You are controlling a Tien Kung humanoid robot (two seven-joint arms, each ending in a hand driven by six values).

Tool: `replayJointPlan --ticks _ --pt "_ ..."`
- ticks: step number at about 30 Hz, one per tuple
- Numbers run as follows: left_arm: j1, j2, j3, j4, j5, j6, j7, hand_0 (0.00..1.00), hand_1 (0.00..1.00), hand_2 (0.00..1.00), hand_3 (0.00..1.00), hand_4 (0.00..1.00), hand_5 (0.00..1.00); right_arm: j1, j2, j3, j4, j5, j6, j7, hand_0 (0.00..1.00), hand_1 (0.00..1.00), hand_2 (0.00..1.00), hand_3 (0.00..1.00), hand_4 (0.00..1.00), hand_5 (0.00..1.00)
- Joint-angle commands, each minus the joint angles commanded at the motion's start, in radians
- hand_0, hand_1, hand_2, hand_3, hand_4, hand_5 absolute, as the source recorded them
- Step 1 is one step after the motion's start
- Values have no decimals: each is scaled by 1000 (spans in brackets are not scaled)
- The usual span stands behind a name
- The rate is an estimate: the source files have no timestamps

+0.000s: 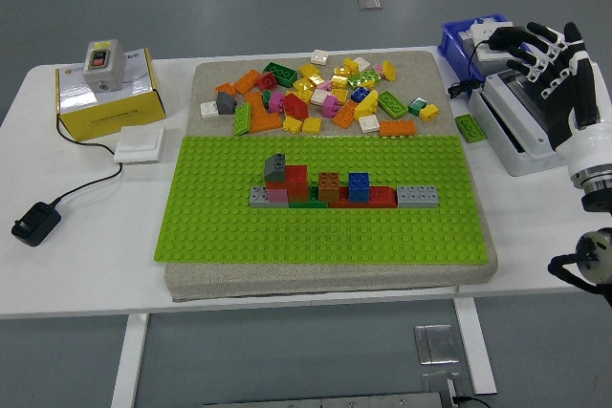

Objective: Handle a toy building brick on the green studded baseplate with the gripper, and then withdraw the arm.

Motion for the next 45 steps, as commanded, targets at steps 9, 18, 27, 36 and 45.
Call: replayJointPlan --ticks 9,18,27,36,45 --pt "-3 3 -1 0 3 -2 4 724 695 650 658 370 593 -6 2 12 3 -2 -3 0 756 734 784 744 661 966" --pt "-7 5 -10 0 17 -4 8 724 695 649 657 370 593 5 7 14 1 -7 -4 -1 753 730 784 742 661 965" --pt "-6 1 -8 0 18 -4 6 724 694 649 658 371 593 -1 2 13 2 -10 -5 -3 748 727 781 742 662 961" --pt "-8 0 -3 0 12 -5 3 724 694 648 658 371 593 -7 0 12 -1 -12 -6 -5 747 726 781 741 661 960" --pt "-7 3 0 0 12 -4 2 725 695 648 658 371 594 -4 -5 9 12 -49 -10 -25 745 722 781 740 660 951"
